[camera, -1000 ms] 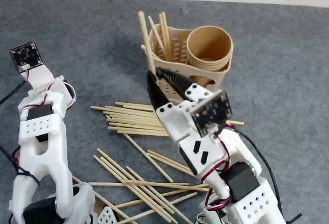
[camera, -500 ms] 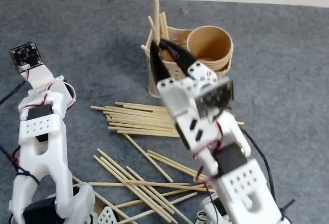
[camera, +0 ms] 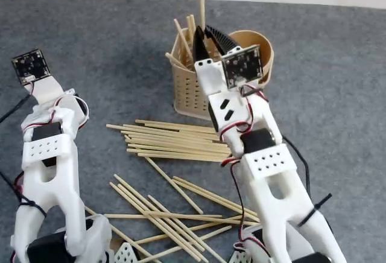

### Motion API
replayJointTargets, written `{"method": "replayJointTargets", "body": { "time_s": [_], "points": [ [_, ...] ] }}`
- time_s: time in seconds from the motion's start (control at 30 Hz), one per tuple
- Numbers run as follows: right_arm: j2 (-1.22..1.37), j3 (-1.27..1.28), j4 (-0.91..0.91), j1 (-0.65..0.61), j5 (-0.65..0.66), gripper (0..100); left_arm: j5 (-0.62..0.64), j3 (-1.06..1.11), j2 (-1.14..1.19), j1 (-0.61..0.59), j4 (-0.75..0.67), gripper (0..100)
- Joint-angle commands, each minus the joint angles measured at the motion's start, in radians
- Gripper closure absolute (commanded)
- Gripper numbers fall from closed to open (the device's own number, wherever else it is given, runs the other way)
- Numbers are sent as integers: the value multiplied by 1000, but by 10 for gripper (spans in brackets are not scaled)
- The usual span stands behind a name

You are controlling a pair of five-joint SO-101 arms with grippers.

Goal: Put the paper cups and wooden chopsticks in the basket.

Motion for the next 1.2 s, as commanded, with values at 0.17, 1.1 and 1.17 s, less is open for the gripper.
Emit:
{"method": "replayJointTargets", "body": {
  "time_s": [0.17, 1.1, 1.17],
  "points": [
    [8, -61, -21, 8, -14, 987, 3, -5, -28, -16, -20, 992],
    [-438, -62, 918, -176, -14, 871, 6, -5, -28, -31, -21, 992],
    [-440, -58, 990, -203, -14, 872, 6, -5, -28, -31, -21, 992]
  ]
}}
